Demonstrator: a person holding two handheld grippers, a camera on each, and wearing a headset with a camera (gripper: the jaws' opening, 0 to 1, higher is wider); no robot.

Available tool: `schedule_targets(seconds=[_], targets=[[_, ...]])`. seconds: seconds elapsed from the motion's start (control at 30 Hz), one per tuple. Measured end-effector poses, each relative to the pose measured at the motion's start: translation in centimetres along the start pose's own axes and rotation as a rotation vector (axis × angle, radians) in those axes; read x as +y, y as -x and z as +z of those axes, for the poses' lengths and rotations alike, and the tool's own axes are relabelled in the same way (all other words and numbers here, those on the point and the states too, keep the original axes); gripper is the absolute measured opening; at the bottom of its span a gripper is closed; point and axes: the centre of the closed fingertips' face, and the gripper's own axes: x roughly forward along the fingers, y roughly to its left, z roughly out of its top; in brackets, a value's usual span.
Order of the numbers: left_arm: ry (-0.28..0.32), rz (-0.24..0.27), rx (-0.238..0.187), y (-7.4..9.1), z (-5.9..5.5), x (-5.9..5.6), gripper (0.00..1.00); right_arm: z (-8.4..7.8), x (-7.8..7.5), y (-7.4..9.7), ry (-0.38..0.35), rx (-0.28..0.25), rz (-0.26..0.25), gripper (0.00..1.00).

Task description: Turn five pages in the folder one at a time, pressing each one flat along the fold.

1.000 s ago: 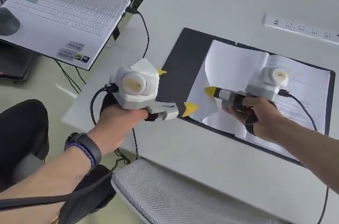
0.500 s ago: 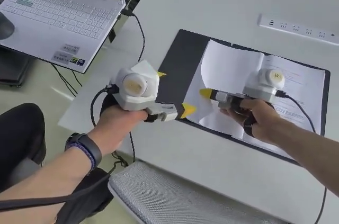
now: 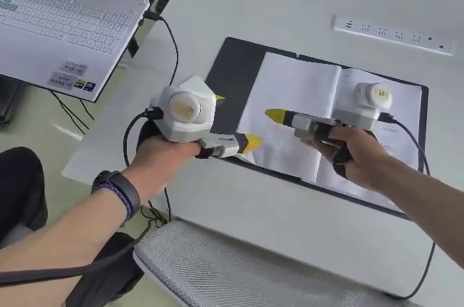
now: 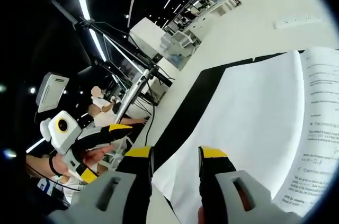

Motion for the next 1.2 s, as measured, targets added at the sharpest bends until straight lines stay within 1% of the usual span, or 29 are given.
schedule_targets(seconds=[0.1, 0.2, 0.3, 0.33, 0.37, 0.43, 0.47, 0.53, 0.6, 0.7, 0.83, 0.93, 0.97, 1.03, 1.07, 1.13, 1.17, 1.2], targets=[[-0.007, -0.008, 0.003, -0.6, 0.1, -0.2, 0.67, 0.6, 0.2, 1.2, 0.030, -0.010, -0.010, 0.32], [-0.014, -0.018, 0.011, -1.3, 0.0, -0.5, 0.65, 1.3, 0.0, 2.4, 0.052, -0.023, -0.027, 0.32], [-0.024, -0.031, 0.023, -2.0, -0.4, -0.8, 0.63, 2.4, -0.3, 3.8, 0.050, -0.060, -0.040, 0.31], [-0.023, -0.038, 0.026, -2.4, -0.5, -0.9, 0.63, 2.6, -0.5, 4.2, 0.050, -0.067, -0.044, 0.30], [-0.022, -0.041, 0.030, -2.6, -0.7, -1.0, 0.63, 3.1, -1.2, 4.9, 0.052, -0.077, -0.049, 0.30], [-0.014, -0.056, 0.038, -3.0, -1.0, -1.2, 0.62, 3.4, -1.3, 5.7, 0.059, -0.090, -0.058, 0.30], [-0.011, -0.065, 0.046, -3.4, -1.4, -1.4, 0.62, 3.5, -1.3, 6.0, 0.061, -0.095, -0.063, 0.30], [-0.028, -0.074, 0.071, -4.0, -2.3, -1.6, 0.60, 3.8, -1.3, 6.7, 0.061, -0.108, -0.070, 0.30], [-0.026, -0.082, 0.090, -4.4, -3.2, -1.7, 0.59, 3.8, -1.5, 7.4, 0.061, -0.117, -0.078, 0.30], [-0.012, -0.085, 0.105, -4.7, -4.3, -1.6, 0.57, 3.7, -1.8, 8.2, 0.060, -0.126, -0.089, 0.29], [0.004, -0.075, 0.133, -5.2, -5.8, -1.2, 0.53, 3.3, -2.2, 8.9, 0.051, -0.133, -0.102, 0.29], [0.006, -0.067, 0.144, -5.6, -6.4, -1.0, 0.51, 2.9, -2.6, 9.2, 0.046, -0.129, -0.107, 0.29], [0.001, -0.056, 0.154, -5.7, -6.8, -0.8, 0.49, 2.7, -2.7, 9.3, 0.046, -0.125, -0.110, 0.29], [-0.003, -0.050, 0.168, -5.9, -7.3, -0.7, 0.47, 2.4, -2.9, 9.4, 0.043, -0.118, -0.114, 0.28], [-0.003, -0.047, 0.170, -6.0, -7.4, -0.6, 0.45, 2.3, -3.0, 9.4, 0.041, -0.117, -0.114, 0.28], [-0.032, -0.015, 0.192, -6.0, -8.0, -0.1, 0.41, 2.2, -3.1, 9.5, 0.037, -0.113, -0.114, 0.27], [-0.037, -0.011, 0.175, -6.1, -7.8, -0.2, 0.40, 2.1, -3.2, 9.5, 0.034, -0.111, -0.114, 0.27], [-0.033, -0.009, 0.173, -6.0, -7.9, -0.3, 0.40, 2.1, -3.3, 9.5, 0.034, -0.110, -0.114, 0.26]])
